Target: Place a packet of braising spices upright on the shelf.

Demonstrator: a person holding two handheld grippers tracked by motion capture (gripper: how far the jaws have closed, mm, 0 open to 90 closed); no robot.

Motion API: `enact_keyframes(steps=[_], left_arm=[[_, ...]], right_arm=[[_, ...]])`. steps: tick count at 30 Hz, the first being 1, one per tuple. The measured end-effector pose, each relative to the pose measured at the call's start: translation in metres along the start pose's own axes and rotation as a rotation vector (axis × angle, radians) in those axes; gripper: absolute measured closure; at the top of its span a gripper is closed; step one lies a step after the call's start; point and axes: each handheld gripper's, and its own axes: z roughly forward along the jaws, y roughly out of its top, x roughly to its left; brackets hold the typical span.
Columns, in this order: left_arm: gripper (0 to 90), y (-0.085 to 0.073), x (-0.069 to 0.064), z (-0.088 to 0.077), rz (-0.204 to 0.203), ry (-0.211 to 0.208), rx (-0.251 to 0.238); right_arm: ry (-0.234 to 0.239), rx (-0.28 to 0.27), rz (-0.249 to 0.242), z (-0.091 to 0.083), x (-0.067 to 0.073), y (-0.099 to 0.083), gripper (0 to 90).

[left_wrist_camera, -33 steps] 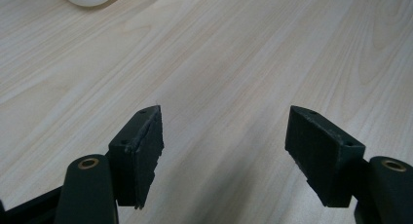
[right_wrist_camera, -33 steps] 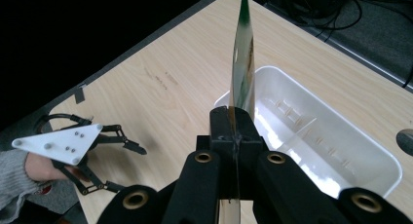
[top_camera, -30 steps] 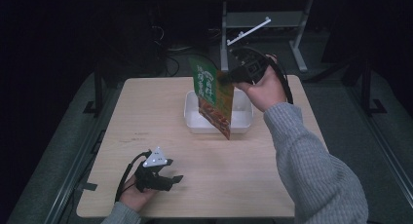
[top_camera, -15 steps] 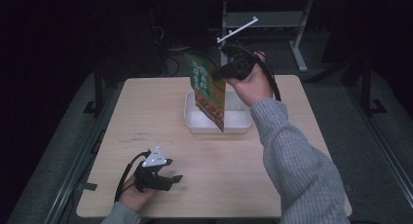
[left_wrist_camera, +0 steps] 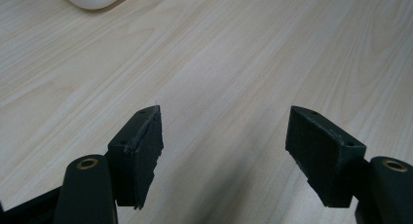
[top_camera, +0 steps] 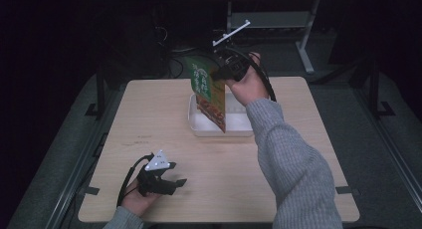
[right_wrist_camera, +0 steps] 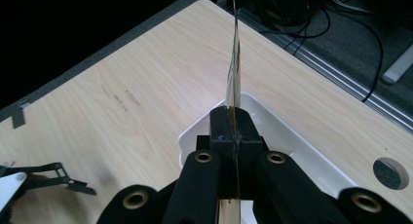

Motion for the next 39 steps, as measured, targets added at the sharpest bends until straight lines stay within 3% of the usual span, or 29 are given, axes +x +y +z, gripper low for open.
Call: enact_keyframes(steps=[19, 39], left_arm=[[29.2, 0.0, 0.001, -0.001, -0.001, 0.0, -0.005], [29.1, 0.0, 0.0, -0.001, -0.001, 0.0, -0.007]], right_arm=[[-0.026, 0.007, -0.008, 0.023, -0.001, 0.006, 89.9], [-0.054, -0.003, -0.013, 0.028, -0.004, 0.009, 89.8]])
